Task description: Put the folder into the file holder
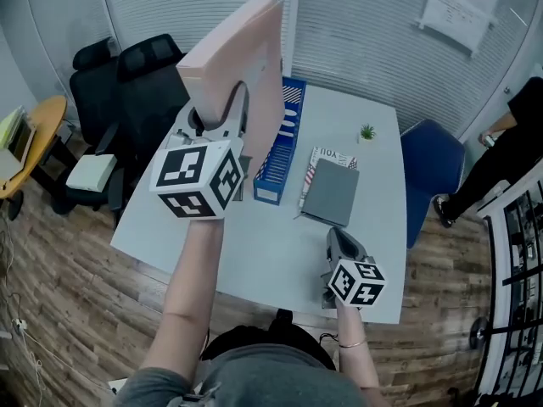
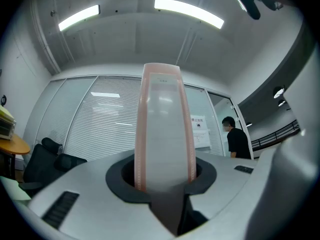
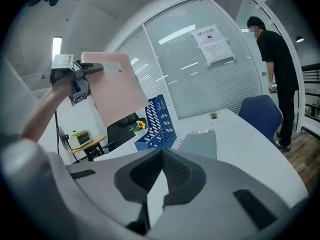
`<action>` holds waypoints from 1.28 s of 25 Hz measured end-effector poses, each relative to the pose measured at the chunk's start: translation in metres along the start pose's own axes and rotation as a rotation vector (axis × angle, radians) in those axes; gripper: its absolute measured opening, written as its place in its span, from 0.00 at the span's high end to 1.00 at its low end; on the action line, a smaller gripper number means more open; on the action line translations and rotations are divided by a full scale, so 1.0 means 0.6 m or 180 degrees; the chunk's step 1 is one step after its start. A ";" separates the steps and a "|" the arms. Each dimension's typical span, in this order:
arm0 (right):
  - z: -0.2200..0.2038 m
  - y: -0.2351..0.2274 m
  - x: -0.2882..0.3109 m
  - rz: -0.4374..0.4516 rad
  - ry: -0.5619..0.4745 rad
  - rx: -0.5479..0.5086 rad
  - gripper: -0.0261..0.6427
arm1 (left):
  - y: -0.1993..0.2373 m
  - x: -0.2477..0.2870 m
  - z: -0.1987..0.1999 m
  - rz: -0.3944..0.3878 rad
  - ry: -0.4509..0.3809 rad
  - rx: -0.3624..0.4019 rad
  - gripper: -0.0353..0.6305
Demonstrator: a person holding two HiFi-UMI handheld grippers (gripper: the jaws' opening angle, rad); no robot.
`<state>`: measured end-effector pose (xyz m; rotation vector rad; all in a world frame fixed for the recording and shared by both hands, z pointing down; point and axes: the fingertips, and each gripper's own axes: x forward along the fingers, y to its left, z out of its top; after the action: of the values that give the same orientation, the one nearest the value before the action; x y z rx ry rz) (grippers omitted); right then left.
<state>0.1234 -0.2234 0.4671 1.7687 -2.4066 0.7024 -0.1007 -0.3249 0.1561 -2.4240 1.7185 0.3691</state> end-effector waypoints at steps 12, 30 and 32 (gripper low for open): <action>0.008 -0.038 0.027 0.0076 0.0083 0.0037 0.95 | -0.016 0.083 -0.035 0.0060 0.0094 0.0070 0.73; -0.007 -0.077 0.032 -0.0010 0.0197 0.0110 0.95 | -0.020 0.146 -0.130 0.0144 0.0232 0.0046 0.73; -0.007 -0.081 0.032 -0.0025 0.0198 0.0115 0.95 | -0.024 0.148 -0.139 0.0142 0.0240 0.0068 0.73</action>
<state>0.1609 -0.2499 0.4921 1.7411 -2.3605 0.7926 -0.0498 -0.4224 0.2108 -2.4175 1.8000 0.2663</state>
